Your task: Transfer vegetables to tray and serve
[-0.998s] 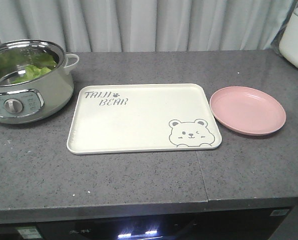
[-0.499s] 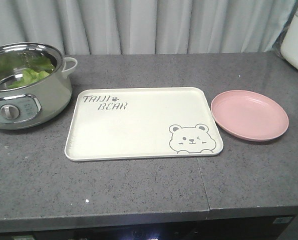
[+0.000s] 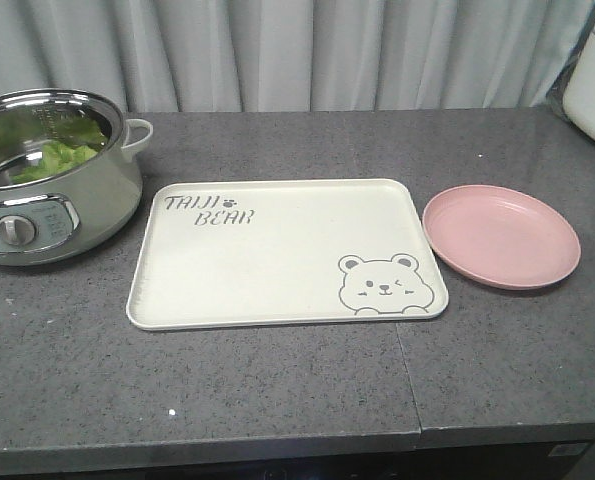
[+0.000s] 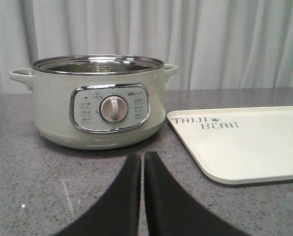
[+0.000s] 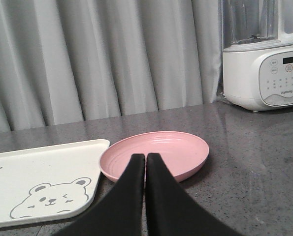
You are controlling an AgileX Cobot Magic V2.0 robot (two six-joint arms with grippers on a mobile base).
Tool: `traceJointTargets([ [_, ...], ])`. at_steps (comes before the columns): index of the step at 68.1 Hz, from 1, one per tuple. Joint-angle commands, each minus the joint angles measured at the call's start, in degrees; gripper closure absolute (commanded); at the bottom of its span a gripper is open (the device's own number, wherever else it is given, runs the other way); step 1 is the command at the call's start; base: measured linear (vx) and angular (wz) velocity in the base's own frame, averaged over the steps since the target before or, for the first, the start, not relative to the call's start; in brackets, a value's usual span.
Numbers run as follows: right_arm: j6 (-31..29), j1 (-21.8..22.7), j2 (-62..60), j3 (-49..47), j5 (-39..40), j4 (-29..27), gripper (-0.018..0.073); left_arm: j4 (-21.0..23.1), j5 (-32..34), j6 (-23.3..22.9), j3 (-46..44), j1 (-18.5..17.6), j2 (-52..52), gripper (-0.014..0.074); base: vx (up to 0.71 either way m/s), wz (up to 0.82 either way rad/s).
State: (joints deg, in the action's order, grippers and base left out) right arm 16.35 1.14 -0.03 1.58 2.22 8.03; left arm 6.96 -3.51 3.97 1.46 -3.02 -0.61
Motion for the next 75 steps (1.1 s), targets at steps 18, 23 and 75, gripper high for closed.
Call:
traceJointTargets([
  [18, -0.5, 0.1, 0.6, 0.9, 4.5, 0.4, 0.0565, 0.5, 4.1, -0.4, 1.6, 0.2, -0.8, 0.0602, 0.01, 0.00],
  [23, -0.5, 0.1, 0.6, 0.9, 4.5, 0.4, 0.0565, 0.5, 4.1, -0.4, 1.6, 0.2, -0.8, 0.0602, 0.01, 0.00],
  [75, -0.5, 0.1, 0.6, 0.9, 4.5, 0.4, 0.0565, 0.5, 4.1, -0.4, 1.6, 0.2, -0.8, 0.0602, 0.01, 0.01],
])
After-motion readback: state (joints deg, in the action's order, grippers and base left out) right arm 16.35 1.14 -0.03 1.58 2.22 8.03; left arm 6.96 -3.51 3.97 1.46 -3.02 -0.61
